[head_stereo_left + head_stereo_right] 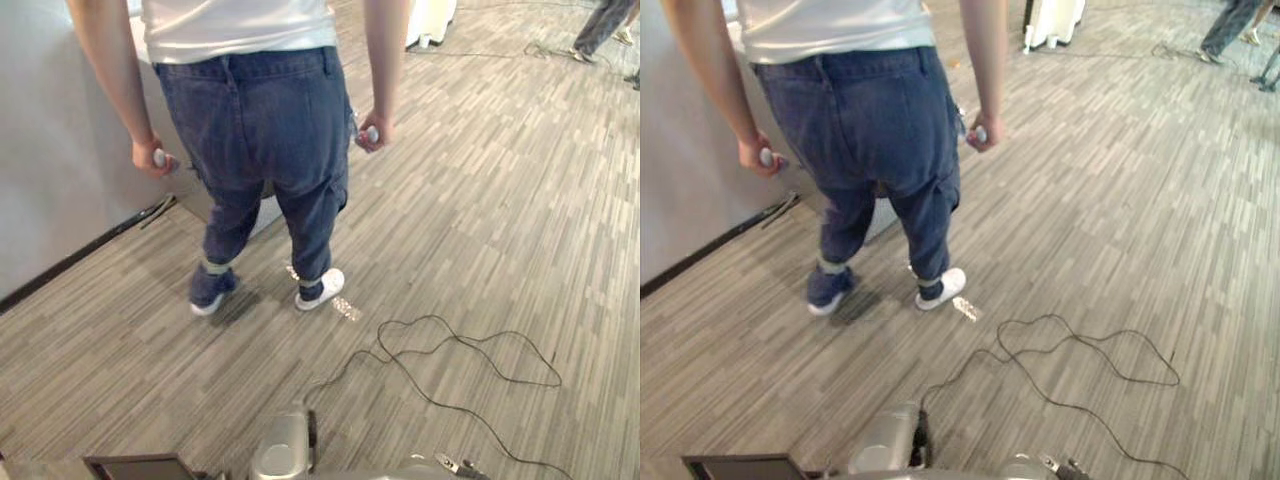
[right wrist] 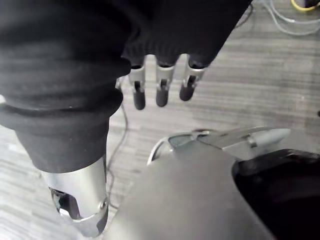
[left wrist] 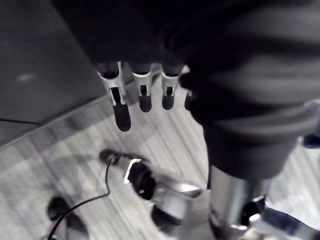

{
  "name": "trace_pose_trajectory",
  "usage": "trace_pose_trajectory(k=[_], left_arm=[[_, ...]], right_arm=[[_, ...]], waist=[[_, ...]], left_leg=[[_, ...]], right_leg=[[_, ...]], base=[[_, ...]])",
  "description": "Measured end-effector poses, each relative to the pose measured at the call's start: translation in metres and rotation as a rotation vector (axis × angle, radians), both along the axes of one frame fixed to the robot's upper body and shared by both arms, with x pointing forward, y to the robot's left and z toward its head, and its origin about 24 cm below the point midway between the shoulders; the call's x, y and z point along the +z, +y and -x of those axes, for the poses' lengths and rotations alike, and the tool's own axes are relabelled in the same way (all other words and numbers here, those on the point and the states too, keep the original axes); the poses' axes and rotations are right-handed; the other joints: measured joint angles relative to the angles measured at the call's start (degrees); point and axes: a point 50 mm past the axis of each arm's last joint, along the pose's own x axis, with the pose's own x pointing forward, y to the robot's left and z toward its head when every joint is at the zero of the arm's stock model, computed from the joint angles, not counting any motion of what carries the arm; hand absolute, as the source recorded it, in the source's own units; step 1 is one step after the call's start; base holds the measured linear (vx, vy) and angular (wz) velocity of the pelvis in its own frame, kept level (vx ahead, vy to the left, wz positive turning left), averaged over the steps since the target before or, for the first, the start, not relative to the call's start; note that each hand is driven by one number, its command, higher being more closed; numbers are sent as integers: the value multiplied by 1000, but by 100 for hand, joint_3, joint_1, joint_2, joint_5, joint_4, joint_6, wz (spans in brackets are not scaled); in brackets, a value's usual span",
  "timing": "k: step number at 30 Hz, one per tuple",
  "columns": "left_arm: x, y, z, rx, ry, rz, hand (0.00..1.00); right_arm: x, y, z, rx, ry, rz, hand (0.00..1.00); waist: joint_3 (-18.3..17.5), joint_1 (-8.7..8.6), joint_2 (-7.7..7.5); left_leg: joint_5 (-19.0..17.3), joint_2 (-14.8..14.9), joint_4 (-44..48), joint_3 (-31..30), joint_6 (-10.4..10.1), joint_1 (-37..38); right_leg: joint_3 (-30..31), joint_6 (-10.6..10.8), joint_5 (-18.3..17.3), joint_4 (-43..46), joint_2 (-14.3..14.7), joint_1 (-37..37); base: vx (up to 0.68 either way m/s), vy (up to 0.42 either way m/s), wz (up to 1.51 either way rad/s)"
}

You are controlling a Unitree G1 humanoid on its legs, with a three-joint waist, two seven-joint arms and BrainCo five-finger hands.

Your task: Organize washtable

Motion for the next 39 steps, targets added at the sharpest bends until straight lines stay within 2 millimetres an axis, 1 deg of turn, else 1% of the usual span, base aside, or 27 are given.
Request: trace_pose_trajectory(k=[1,2,3,4,5,6,7,8,9,10,12,14,17,18,19,20,21,22,23,24,25,26,27,28,29,35,39], left_arm=[[0,-5,-2,12,-8,6,0],[1,-1,0,23,-13,1,0],[2,9,0,48,-18,-25,0],[4,17,-6,70,-33,-44,0],[4,20,-4,130,-40,-48,0],[4,19,0,150,-37,-44,0],[2,10,4,211,-25,-23,0],[1,8,5,246,-22,-22,0],[2,11,4,248,-26,-32,0],[4,20,1,250,-42,-68,0],[7,30,-3,163,-52,-82,0],[8,33,-7,47,-44,-90,0],[9,35,-18,-117,-32,-105,0],[9,32,-23,-164,-34,-103,0],[8,31,-23,-183,-29,-101,0],[8,30,-22,-204,-21,-99,0],[7,26,-22,-241,-15,-92,0],[7,27,-19,-246,-8,-95,0],[8,29,-20,-247,-8,-98,0],[8,32,-18,-248,-2,-104,0],[8,31,-18,-259,0,-103,0],[8,31,-17,-268,2,-103,0],[8,32,-17,-277,7,-104,0],[7,31,-15,-278,16,-101,0],[7,29,-12,-274,22,-95,0],[6,29,-6,-256,44,-86,0],[6,29,-4,-239,45,-83,0]], right_arm=[[1,-7,4,-5,10,13,0],[0,-4,5,2,17,5,0],[-1,3,1,15,10,-8,0],[-1,8,-2,26,0,-14,0],[-1,14,-5,45,-8,-15,0],[0,13,-9,56,-15,-1,0],[2,5,-12,97,-18,31,0],[3,-1,-17,128,-13,53,0],[3,1,-20,147,-17,53,0],[2,7,-23,187,-15,33,0],[2,9,-24,199,-7,21,0],[3,7,-29,188,-22,23,0],[5,2,-34,108,-44,27,0],[6,3,-35,72,-54,29,0],[7,1,-36,63,-59,40,0],[8,0,-37,64,-70,56,0],[11,-1,-43,80,-95,75,0],[15,-1,-52,100,-126,89,0],[16,1,-55,105,-142,83,0],[14,5,-52,96,-142,65,0],[12,7,-49,84,-135,55,0],[11,7,-47,82,-129,53,0],[10,6,-43,74,-115,49,0],[9,5,-39,57,-102,46,0],[6,4,-32,30,-75,38,0],[-2,4,6,-45,43,7,0],[-3,4,14,-49,69,3,0]], waist=[[-12,73,105],[-27,75,93],[-155,-21,-109],[-171,-65,-305],[-175,29,-395],[-208,32,-327],[-252,-10,-245],[-333,23,-119],[-380,14,-161],[-509,-4,-320],[-561,-52,-367],[-590,-203,-389],[-532,-326,-279],[-456,-382,-178],[-435,-435,-144],[-419,-449,-152],[-464,-432,-7],[-441,-445,78],[-443,-479,43],[-470,-500,-18],[-473,-496,-20],[-491,-499,-35],[-557,-544,-132],[-571,-581,-117],[-604,-608,-78],[-723,-611,-50],[-757,-600,-75]], left_leg=[[-139,-32,-158,88,78,146],[-146,-90,-250,65,78,203],[-133,-240,-485,34,83,257],[-126,-353,-517,-48,51,228],[-288,-241,-179,-97,144,126],[-360,-70,-112,-291,114,92],[-251,316,-583,-843,-77,208],[-455,307,-1255,-1391,-471,525],[-532,165,-1443,-1397,-377,611],[-531,30,-1602,-1307,-373,564],[-544,55,-1460,-1085,-388,464],[-624,45,-1410,-859,-341,429],[-665,12,-1310,-460,-277,456],[-666,60,-1194,-280,-273,511],[-672,62,-1163,-159,-261,577],[-692,104,-1192,-8,-211,684],[-736,204,-1452,334,-58,880],[-705,360,-1695,674,130,971],[-656,361,-1756,765,152,984],[-559,352,-1916,960,150,1068],[-486,326,-2087,1076,141,1150],[-441,279,-2177,1107,140,1161],[-396,223,-2271,1167,146,1115],[-371,226,-2318,1180,104,1084],[-314,235,-2404,1174,16,1085],[-248,272,-2727,1076,-89,1193],[-246,213,-2781,1027,-84,1258]], right_leg=[[40,-49,50,-74,93,2],[139,-40,45,-146,98,7],[310,-142,121,-384,102,-2],[386,-94,320,-550,-78,17],[556,137,511,-556,-176,-63],[645,155,538,-543,-155,-125],[824,187,613,-505,-95,-236],[1057,299,685,-464,-118,-482],[1159,280,741,-509,-157,-592],[1376,173,817,-534,-225,-914],[1595,275,1017,-514,-239,-1078],[1844,276,1186,-392,-328,-1335],[2263,206,1263,-64,-394,-1675],[2379,108,1397,98,-365,-1706],[2381,126,1505,173,-351,-1728],[2416,74,1722,223,-312,-1812],[2550,66,2198,-28,-182,-1889],[2684,-9,2186,49,-35,-2017],[2688,-50,1869,428,26,-2116],[2675,-103,1307,847,187,-2106],[2644,-175,1063,614,325,-1930],[2627,-201,1048,340,348,-1830],[2661,-187,1054,-200,358,-1670],[2684,-18,1161,-468,396,-1624],[2710,-15,1201,-628,462,-1615],[2885,-84,1215,-784,715,-1689],[2892,-84,1222,-848,705,-1636]], base=[[-11,331,-5],[17,203,-27],[29,107,-11],[43,175,-35],[4,199,-48],[-11,215,-81],[-12,260,-83],[-24,316,-82],[-27,408,-93],[-45,283,-69],[-6,164,-61],[-53,164,-54],[-118,160,-59],[-132,96,-47],[-195,171,-58],[-166,184,-87],[-244,236,-128],[-220,152,-120],[-229,89,-105],[-223,47,-80],[-224,30,-76],[-161,-10,-55],[-140,-53,-34],[-99,-79,-30],[-73,-80,-20],[52,-56,-21],[96,29,-7]])
